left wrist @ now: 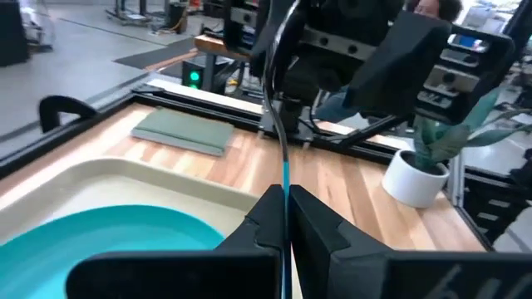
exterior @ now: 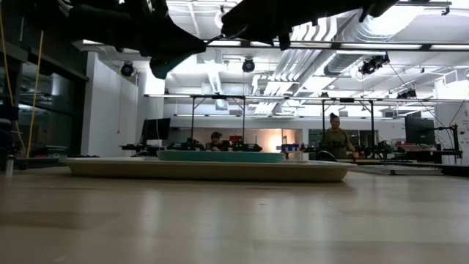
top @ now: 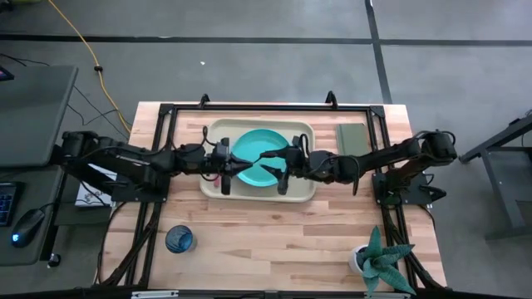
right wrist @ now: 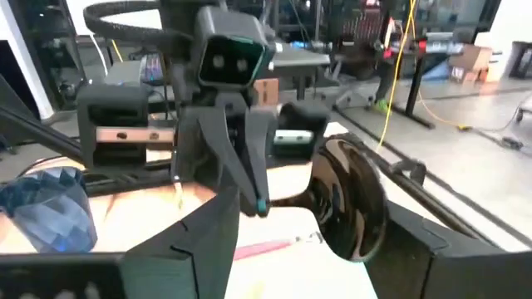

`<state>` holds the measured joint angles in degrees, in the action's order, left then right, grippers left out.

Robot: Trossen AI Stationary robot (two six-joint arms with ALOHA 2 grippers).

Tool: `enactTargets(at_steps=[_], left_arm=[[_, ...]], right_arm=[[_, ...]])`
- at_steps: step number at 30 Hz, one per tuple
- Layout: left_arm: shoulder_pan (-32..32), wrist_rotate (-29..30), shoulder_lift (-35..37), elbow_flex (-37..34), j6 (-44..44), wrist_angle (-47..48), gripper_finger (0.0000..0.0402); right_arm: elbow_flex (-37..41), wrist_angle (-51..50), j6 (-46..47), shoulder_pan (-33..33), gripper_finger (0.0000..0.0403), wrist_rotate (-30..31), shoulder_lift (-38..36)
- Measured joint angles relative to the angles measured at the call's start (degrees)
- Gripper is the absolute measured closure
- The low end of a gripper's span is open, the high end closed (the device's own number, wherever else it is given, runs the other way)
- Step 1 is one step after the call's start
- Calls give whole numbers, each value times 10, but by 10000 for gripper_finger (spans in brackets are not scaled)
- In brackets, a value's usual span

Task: Pick and place plate/cup/fork/spoon on tray
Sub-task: Put the blue spoon to the left of the pink fork on the light brown tray

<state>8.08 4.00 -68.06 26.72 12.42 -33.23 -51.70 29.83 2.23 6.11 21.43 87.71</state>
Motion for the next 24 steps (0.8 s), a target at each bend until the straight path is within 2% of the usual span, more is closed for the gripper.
enactTargets(at_steps=[11,21,24], left_arm=[[7,31,85,-55,9,2,401],[9,75,191,-98,25,22,401],[9,91,205,-104,35,22,401]], right_arm=[[0,-23,4,-1,187,9,-10],[0,-128,19,2,187,21,-50],[0,-161,18,10,187,42,-61]])
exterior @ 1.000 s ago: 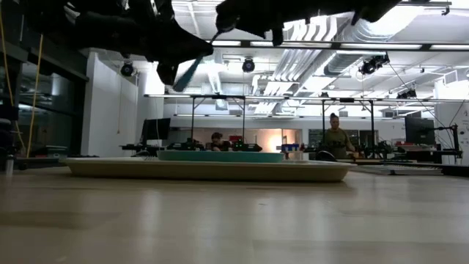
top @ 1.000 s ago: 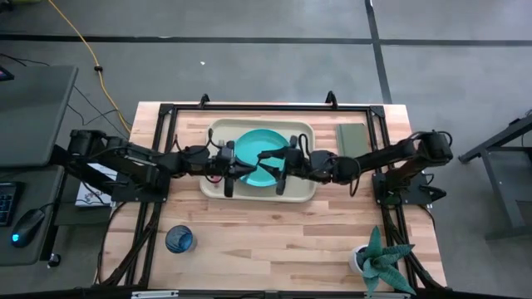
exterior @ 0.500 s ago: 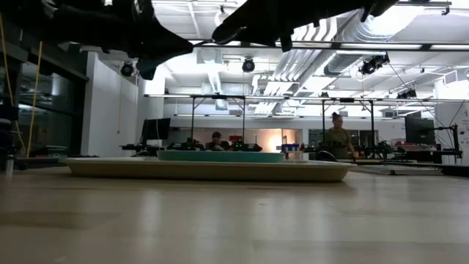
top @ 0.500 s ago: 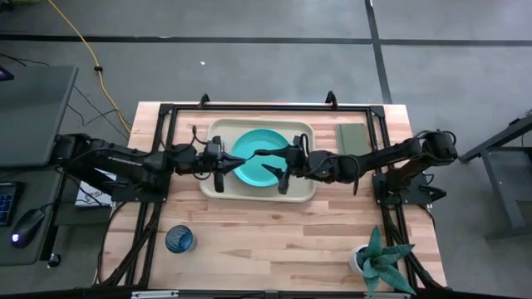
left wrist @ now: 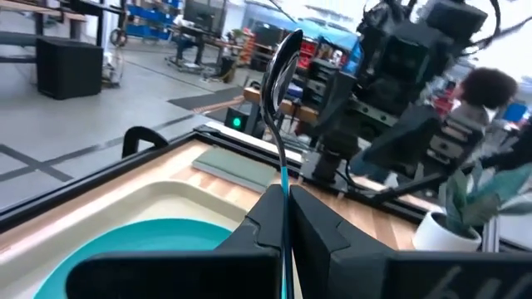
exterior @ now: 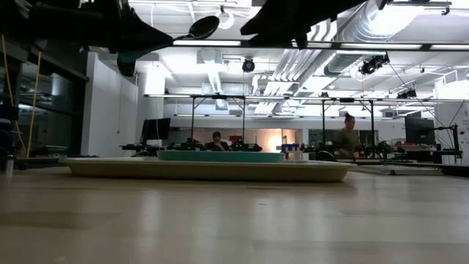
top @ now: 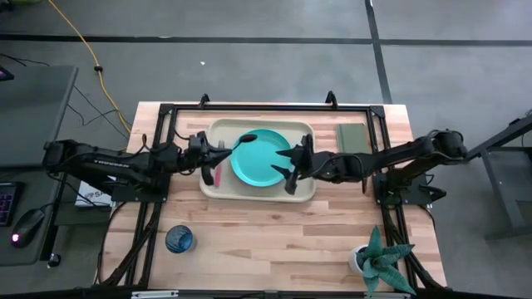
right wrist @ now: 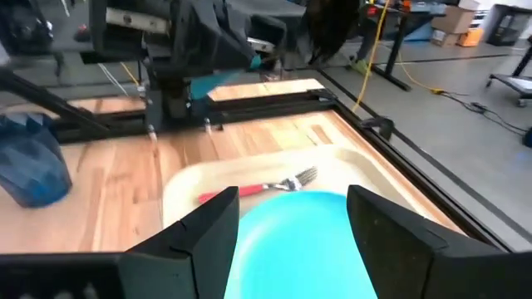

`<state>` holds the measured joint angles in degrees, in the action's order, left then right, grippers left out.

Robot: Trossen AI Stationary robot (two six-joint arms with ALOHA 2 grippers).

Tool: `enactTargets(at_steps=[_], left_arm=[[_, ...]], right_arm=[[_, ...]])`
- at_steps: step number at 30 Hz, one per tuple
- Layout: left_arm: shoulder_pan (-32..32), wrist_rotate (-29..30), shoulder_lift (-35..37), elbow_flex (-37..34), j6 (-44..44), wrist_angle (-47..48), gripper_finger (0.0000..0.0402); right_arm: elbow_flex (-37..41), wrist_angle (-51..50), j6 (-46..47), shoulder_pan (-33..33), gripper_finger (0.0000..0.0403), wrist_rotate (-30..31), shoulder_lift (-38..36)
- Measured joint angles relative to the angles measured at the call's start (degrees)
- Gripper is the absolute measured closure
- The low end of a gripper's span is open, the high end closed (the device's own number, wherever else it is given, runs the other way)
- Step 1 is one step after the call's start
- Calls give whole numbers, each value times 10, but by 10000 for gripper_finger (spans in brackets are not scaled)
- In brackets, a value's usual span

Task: Pick and place plate/cup/fork/spoon on tray
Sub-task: Put the blue spoon to the left of the pink fork on the light brown tray

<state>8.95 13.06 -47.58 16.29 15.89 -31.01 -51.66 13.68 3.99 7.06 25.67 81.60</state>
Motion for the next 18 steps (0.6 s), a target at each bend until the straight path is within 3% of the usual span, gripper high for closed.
enactTargets(at_steps=[5,12,18], left_arm=[[0,17,9,-11,19,-19,401],[0,18,-12,-58,22,-167,402],[0,22,-46,-72,25,-248,402]], right_arm=[[0,-43,-6,15,187,42,-7],[0,-43,-14,16,187,44,0],[0,47,-41,-3,187,14,58]])
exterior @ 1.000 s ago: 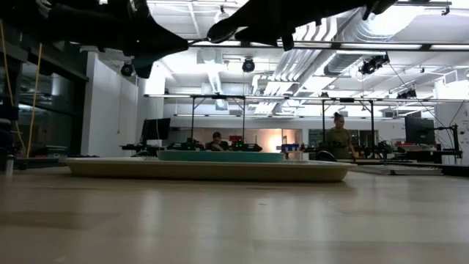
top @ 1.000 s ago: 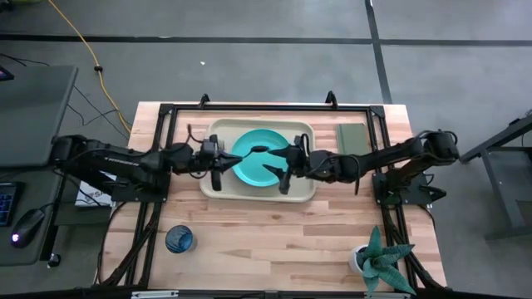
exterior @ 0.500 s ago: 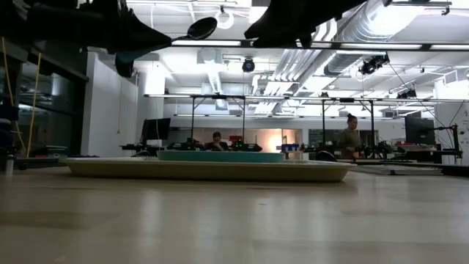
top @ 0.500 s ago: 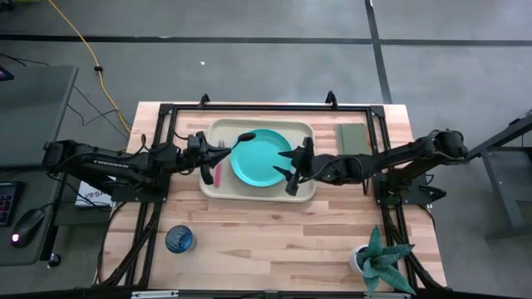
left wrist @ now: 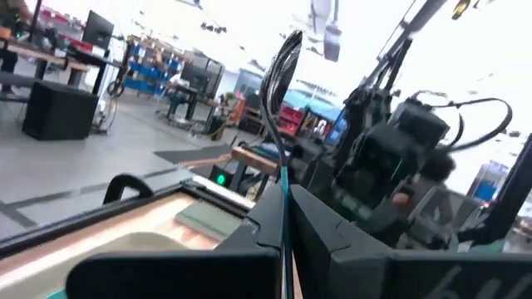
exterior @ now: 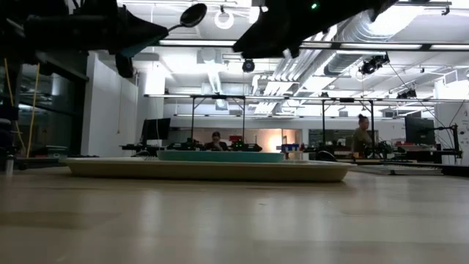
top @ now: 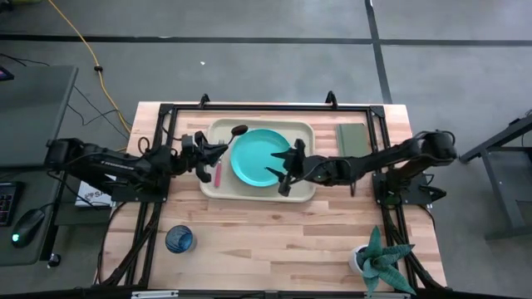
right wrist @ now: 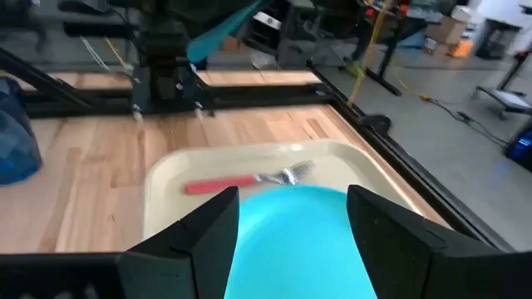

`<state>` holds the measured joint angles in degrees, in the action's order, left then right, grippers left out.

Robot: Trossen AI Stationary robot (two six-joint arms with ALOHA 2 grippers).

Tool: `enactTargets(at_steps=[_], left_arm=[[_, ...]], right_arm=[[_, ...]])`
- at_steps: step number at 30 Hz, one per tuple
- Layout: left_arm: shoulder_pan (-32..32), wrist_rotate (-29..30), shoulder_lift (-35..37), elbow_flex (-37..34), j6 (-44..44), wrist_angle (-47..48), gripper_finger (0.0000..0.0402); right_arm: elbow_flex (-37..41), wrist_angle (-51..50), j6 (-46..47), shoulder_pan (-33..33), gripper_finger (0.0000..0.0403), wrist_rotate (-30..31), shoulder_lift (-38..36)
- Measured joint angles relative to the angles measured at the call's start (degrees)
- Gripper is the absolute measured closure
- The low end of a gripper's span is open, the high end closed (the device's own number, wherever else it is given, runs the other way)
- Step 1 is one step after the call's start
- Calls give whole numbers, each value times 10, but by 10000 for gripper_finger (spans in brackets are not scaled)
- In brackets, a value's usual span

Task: Pick and place plate/cup/fork/spoon on tray
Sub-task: Put the blue spoon to the left of the pink fork on the light brown tray

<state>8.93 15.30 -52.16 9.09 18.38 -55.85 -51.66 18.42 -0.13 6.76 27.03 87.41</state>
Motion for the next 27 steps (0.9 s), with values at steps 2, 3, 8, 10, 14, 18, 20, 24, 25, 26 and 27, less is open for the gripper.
enactTargets(at_steps=[2,3,8,10,14,18,20,24,25,26,27], left_arm=[[0,3,-9,1,0,-7,402],[0,9,-11,1,0,-3,402],[-4,87,-11,1,9,94,402],[-8,106,-11,1,30,131,402],[-24,124,-14,1,55,131,402],[-47,133,-23,1,55,78,402],[-59,133,-32,1,55,49,402],[-74,110,-49,1,56,17,402],[-76,98,-51,1,58,14,402],[-75,88,-52,1,61,15,402],[-75,80,-51,1,61,16,402]], right_arm=[[0,31,-2,-10,187,-18,22],[0,38,0,-16,187,-22,30],[0,13,31,-39,187,-22,38],[1,11,30,-42,187,-22,34],[1,61,29,-43,187,-50,33],[0,161,27,-43,187,-86,55],[0,211,20,-43,187,-88,75],[0,282,-1,-43,191,-86,116],[0,289,-7,-44,195,-86,120],[0,293,-13,-45,202,-87,122],[0,293,-22,-45,212,-87,122]])
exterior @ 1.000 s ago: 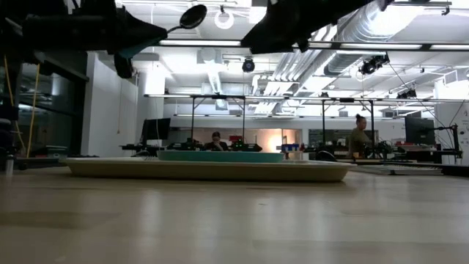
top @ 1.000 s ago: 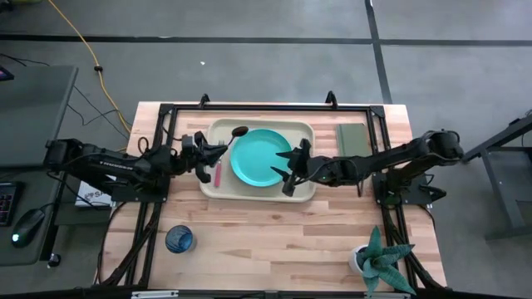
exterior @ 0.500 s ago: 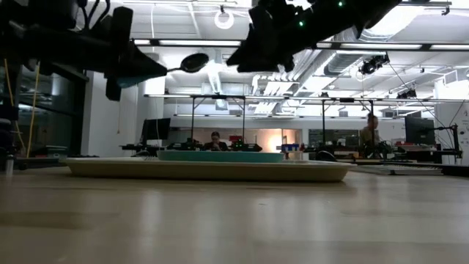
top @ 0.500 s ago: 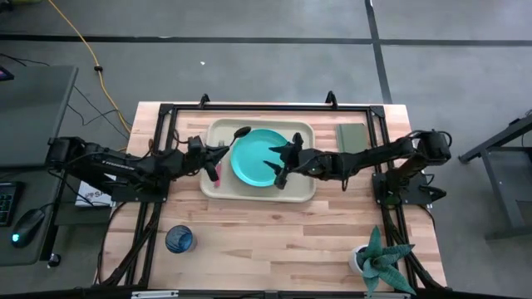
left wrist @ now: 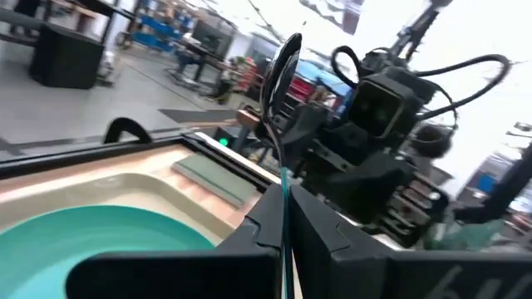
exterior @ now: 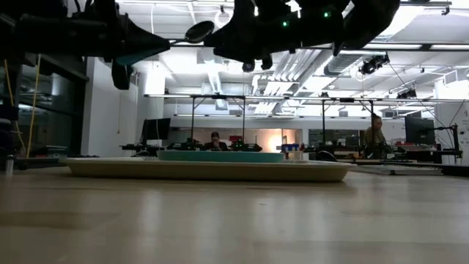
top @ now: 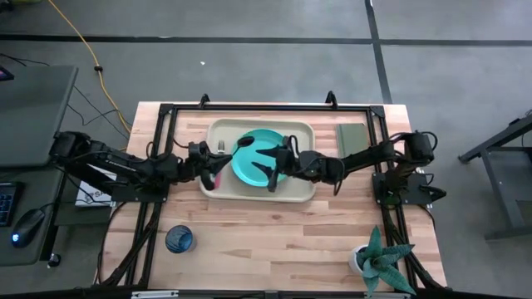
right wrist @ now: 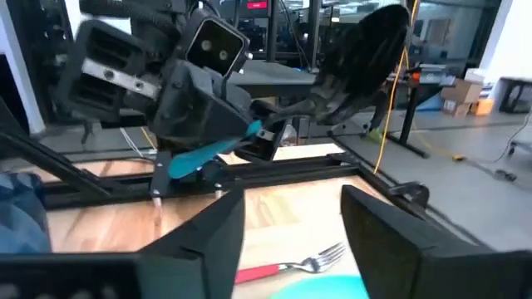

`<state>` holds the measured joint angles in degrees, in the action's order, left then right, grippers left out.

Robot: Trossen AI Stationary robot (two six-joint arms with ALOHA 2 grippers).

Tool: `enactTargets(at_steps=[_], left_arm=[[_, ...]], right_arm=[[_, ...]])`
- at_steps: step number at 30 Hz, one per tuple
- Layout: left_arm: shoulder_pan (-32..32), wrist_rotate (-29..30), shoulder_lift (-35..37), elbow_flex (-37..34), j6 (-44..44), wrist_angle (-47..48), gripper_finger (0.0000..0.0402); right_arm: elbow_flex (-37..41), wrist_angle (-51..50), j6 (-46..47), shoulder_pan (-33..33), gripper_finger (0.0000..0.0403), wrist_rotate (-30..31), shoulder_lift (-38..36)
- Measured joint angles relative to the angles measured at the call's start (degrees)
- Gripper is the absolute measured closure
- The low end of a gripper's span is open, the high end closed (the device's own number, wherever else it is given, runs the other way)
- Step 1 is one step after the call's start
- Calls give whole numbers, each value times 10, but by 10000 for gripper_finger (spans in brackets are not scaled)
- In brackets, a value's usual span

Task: Pick and place plate/cup/fork/spoon on tray
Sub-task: Put the blue spoon to the left of the pink fork on the light brown tray

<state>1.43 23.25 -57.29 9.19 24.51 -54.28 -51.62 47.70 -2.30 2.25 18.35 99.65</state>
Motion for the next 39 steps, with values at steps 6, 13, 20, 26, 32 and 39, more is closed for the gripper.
enactTargets(at_steps=[6,13,20,26,32,39], left_arm=[[0,-66,23,0,3,3,402],[12,-153,35,24,35,92,402],[19,-168,21,84,27,260,402],[10,-209,17,87,25,270,402],[7,-212,7,87,33,280,402],[8,-214,-23,89,37,275,402]], right_arm=[[0,-74,-94,13,348,-14,-14],[0,-210,-190,49,394,-50,-43],[0,-257,-346,102,401,-7,-44],[0,-246,-376,110,402,97,-44],[-1,-230,-385,110,402,76,-44],[-1,-215,-387,109,403,72,-44]])
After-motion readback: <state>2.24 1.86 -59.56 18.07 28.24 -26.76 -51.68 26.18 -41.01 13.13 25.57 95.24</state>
